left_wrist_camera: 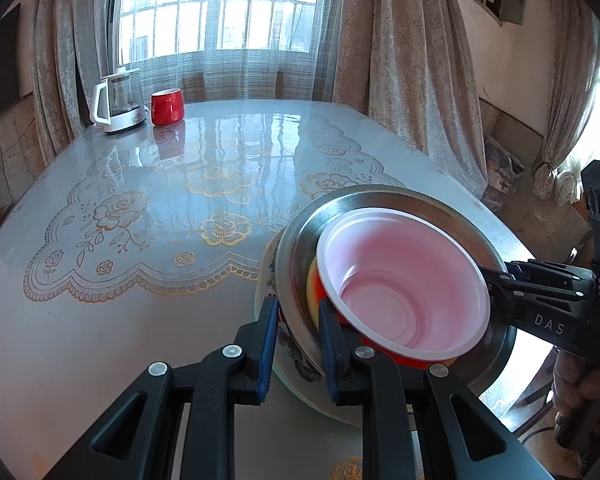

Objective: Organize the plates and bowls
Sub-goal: 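Lower the steel bowl onto the white plate stack with both tools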

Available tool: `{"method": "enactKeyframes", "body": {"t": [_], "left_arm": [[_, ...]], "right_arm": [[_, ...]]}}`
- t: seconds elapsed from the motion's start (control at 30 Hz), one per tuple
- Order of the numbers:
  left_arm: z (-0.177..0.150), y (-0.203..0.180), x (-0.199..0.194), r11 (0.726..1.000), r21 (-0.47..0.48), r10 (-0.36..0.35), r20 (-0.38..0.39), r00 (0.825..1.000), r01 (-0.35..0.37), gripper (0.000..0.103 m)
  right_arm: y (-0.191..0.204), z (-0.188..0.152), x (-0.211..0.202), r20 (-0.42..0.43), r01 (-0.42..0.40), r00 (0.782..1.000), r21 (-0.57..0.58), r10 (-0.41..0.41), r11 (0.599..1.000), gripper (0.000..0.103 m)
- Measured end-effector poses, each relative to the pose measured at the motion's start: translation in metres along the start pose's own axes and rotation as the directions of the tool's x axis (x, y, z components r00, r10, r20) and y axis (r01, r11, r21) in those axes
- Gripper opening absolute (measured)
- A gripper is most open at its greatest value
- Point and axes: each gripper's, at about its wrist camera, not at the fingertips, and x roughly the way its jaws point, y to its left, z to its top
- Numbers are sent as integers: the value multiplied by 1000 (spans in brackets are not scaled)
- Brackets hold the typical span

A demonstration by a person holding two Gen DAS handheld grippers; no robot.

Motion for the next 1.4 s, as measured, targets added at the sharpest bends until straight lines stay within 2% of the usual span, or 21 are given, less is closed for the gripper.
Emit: {"method": "enactKeyframes", "body": {"t": [0.5, 0.67, 0.8, 0.9, 0.93, 1.17, 1.4], "left_arm": [[-4, 2, -9, 999, -42, 12, 37, 999, -11, 20], [-5, 4, -10, 999, -49, 6, 37, 999, -4, 20], [-7, 5, -12, 998, -57, -11, 38, 999, 13, 20], [-7, 7, -12, 997, -74, -27, 35, 999, 30, 20], [-7, 8, -12, 996, -79, -35, 34, 999, 38, 20], [-4, 6, -16, 995, -87, -51, 49, 997, 55, 20], [-5, 3, -17, 996, -86, -29, 56, 998, 34, 20]], "right_arm": [[-7, 2, 0, -18, -55, 998, 17, 56, 998, 25], [-17, 0, -6, 1, -89, 996, 70, 89, 994, 29], [-25, 1, -13, 33, -77, 997, 102, 74, 992, 28], [-23, -1, -14, 38, -79, 996, 90, 76, 993, 23], [-22, -1, -14, 38, -94, 995, 90, 91, 992, 18], [-23, 0, -13, 14, -122, 993, 107, 121, 987, 18], [-22, -5, -13, 8, -126, 992, 94, 126, 988, 19]]}}
